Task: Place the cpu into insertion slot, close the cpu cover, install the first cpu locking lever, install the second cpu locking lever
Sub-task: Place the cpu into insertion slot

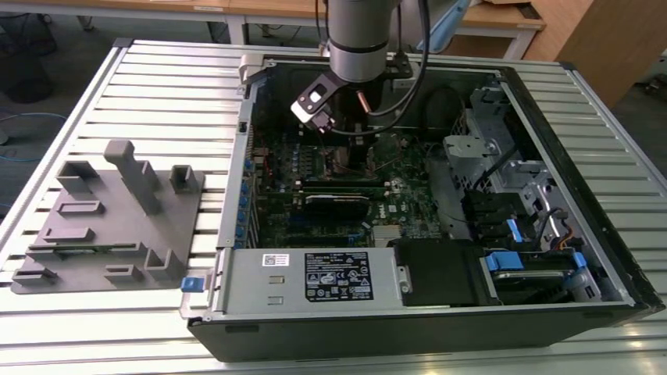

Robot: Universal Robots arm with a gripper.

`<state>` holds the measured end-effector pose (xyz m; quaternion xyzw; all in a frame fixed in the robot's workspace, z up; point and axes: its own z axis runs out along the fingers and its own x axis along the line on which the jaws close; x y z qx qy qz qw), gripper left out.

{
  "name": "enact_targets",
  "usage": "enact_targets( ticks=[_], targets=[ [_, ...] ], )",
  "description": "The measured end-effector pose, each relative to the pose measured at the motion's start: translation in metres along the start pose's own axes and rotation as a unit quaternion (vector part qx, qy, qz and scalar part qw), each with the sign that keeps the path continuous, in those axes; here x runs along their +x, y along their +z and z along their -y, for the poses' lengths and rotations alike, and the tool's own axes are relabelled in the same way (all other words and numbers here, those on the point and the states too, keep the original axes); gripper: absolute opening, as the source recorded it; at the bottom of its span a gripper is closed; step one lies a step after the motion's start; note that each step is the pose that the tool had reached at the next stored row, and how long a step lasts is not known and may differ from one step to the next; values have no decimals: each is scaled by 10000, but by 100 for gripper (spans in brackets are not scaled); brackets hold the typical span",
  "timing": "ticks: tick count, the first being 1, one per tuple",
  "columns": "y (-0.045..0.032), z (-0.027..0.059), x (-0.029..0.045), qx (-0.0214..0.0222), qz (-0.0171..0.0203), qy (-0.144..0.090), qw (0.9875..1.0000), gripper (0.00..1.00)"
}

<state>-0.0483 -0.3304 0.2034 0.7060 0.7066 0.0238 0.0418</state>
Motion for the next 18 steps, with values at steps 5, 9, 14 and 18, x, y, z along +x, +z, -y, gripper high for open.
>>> enact_targets(
  ticks=[5, 9, 14, 18],
  targets=[
    [25, 3, 0, 1, 2, 0, 10000, 54],
    [26, 3, 0, 1, 1, 0, 10000, 54],
    [42, 4, 1, 1, 1, 0, 10000, 54],
    [60, 6, 0, 1, 2, 0, 10000, 54]
  ],
)
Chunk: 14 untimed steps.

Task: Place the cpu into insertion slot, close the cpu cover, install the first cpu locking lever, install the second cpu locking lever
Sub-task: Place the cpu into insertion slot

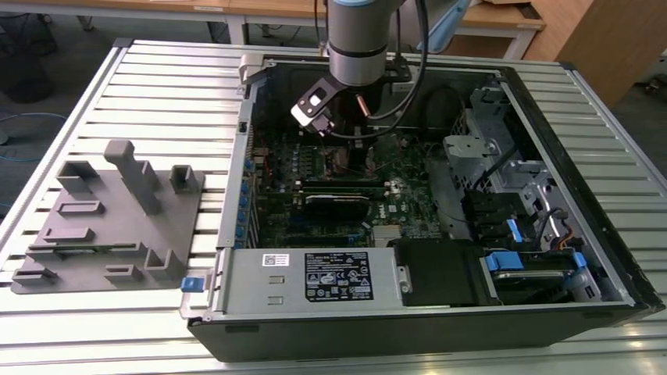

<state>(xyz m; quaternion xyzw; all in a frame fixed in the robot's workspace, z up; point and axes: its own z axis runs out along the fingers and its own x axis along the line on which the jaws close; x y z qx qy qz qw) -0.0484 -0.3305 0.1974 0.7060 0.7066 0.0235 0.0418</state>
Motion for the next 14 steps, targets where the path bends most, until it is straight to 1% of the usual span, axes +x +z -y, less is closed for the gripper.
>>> enact_targets(
  ticks=[14],
  targets=[
    [31, 21, 2, -1, 0, -1, 10000, 54]
  ],
)
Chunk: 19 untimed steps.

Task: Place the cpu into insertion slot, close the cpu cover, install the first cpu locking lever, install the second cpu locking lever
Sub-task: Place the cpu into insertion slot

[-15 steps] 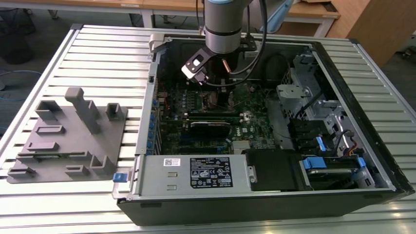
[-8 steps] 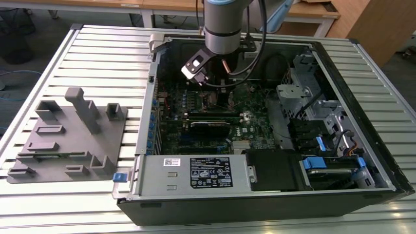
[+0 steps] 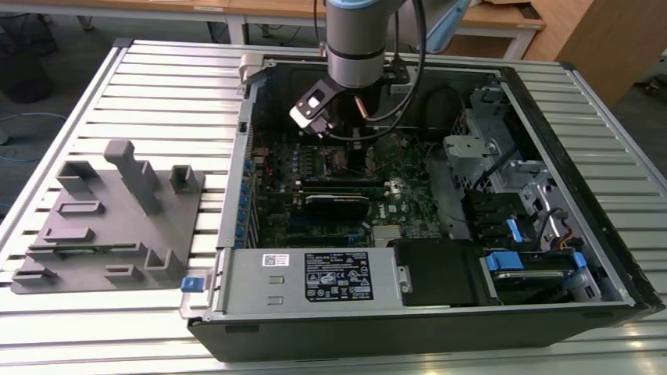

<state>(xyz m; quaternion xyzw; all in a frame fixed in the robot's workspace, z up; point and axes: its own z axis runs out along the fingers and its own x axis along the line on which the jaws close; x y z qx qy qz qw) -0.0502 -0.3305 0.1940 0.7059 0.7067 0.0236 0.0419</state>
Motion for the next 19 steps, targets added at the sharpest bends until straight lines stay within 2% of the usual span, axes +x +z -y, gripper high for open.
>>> enact_targets(
  ticks=[19],
  targets=[
    [11, 18, 0, -3, 0, 1, 10000, 54]
  ],
)
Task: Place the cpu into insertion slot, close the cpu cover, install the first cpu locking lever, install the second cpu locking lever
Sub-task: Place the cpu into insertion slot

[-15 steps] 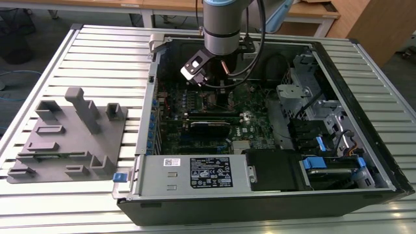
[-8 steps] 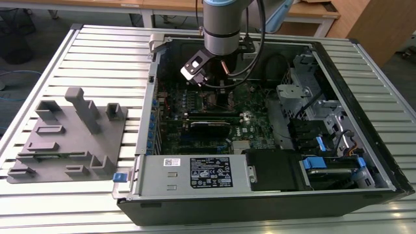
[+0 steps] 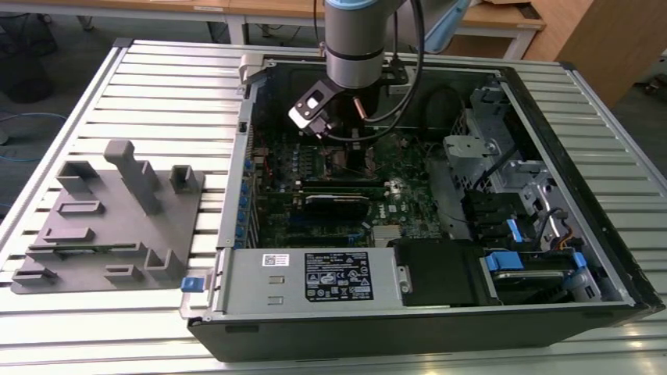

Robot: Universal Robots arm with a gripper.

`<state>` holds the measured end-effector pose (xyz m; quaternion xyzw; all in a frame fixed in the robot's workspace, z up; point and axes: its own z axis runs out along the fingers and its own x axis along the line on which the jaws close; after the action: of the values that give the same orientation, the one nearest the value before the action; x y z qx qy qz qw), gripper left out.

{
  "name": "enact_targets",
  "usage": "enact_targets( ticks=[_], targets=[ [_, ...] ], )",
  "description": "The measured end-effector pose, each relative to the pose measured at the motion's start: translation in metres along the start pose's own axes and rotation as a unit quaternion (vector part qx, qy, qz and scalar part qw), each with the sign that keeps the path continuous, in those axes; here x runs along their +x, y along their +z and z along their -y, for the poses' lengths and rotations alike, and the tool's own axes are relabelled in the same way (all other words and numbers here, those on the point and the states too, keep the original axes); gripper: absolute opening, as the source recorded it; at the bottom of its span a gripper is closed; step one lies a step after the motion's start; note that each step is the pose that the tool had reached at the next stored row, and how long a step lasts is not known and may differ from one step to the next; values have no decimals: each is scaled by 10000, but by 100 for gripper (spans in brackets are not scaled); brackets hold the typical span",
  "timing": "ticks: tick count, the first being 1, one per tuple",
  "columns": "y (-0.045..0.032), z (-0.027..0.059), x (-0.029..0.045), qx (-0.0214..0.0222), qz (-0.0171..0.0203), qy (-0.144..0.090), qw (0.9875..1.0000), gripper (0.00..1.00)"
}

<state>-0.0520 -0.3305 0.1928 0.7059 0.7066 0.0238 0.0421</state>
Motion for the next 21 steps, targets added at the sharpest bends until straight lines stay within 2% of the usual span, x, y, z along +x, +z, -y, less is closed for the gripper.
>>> enact_targets(
  ticks=[21],
  targets=[
    [24, 18, 0, 1, 1, 0, 10000, 54]
  ],
)
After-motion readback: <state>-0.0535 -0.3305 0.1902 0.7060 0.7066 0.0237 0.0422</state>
